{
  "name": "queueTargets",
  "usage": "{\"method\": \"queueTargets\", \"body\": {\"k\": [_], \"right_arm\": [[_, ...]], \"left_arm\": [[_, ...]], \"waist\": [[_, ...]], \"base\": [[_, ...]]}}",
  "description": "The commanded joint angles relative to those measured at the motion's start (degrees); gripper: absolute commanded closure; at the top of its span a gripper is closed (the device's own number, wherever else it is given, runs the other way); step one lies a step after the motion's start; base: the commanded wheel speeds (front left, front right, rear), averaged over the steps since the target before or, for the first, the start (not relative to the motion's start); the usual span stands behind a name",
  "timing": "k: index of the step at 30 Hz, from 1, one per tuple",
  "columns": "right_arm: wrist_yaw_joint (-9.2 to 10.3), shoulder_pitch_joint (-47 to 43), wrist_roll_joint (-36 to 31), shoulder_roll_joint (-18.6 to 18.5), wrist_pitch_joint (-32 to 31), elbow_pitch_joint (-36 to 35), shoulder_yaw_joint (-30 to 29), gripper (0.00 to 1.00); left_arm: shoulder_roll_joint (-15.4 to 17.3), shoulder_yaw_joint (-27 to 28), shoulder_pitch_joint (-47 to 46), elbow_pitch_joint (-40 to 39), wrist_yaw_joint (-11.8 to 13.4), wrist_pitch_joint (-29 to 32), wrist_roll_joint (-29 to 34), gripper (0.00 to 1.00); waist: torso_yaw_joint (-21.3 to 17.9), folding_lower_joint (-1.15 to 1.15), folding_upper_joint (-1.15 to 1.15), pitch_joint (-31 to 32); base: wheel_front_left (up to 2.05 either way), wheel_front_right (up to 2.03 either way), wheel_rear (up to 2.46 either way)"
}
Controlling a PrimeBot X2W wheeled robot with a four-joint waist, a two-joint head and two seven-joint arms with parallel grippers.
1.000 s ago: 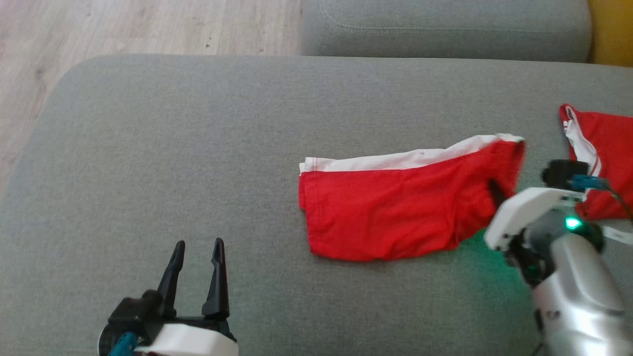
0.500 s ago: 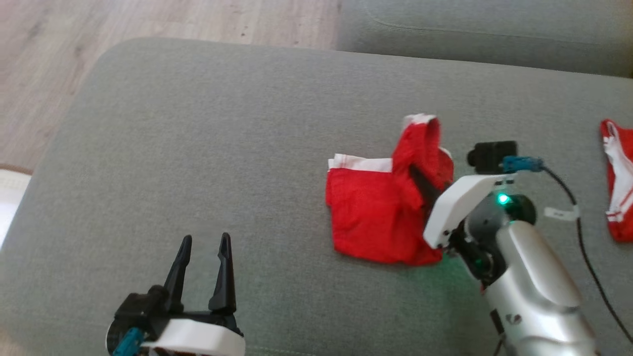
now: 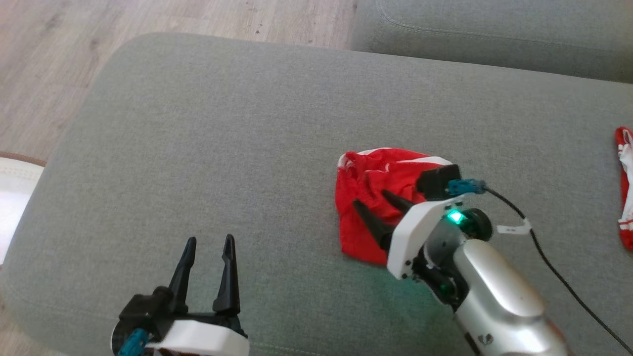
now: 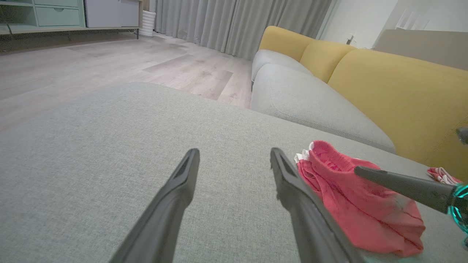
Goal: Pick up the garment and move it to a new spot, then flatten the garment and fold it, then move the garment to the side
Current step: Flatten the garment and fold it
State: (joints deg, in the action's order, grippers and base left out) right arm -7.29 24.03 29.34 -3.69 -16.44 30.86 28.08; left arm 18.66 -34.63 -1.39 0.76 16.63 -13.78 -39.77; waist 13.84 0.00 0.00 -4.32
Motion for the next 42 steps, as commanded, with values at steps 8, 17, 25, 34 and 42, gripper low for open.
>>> {"method": "queueTargets", "body": {"k": [8,17,25,34,42], "right_arm": [[-0.20,3.21,-2.95,0.80,5.13,-5.05,2.22,0.00],[-0.20,2.26,-12.27,0.81,12.74,-8.78,-8.45,0.00],[-0.20,-1.02,-17.31,0.81,14.10,-9.39,-13.94,0.04],[-0.20,-1.28,-16.03,0.81,13.83,-1.05,-4.91,1.00],[-0.20,1.54,-14.51,0.81,14.23,6.34,0.88,1.00]], "left_arm": [[0.07,2.96,-2.96,-1.57,0.03,-0.94,0.69,0.00],[0.95,3.68,-2.96,-1.79,0.19,-0.95,0.81,0.00],[1.16,3.34,-2.85,-2.02,0.17,-0.89,0.79,0.00],[0.90,2.56,-3.94,-2.48,-0.12,-0.50,1.10,0.00],[0.40,2.02,-4.45,-1.95,-0.37,-0.40,1.17,0.00]], "waist": [[-2.00,0.00,0.00,-0.29],[-4.29,0.00,0.00,0.27],[-4.63,0.00,0.00,0.39],[-0.36,0.00,0.00,-0.98],[3.82,0.00,0.00,-1.48]], "base": [[0.00,0.00,0.00],[0.00,0.00,0.00],[0.00,0.00,0.00],[0.00,0.00,0.00],[0.00,0.00,0.00]]}}
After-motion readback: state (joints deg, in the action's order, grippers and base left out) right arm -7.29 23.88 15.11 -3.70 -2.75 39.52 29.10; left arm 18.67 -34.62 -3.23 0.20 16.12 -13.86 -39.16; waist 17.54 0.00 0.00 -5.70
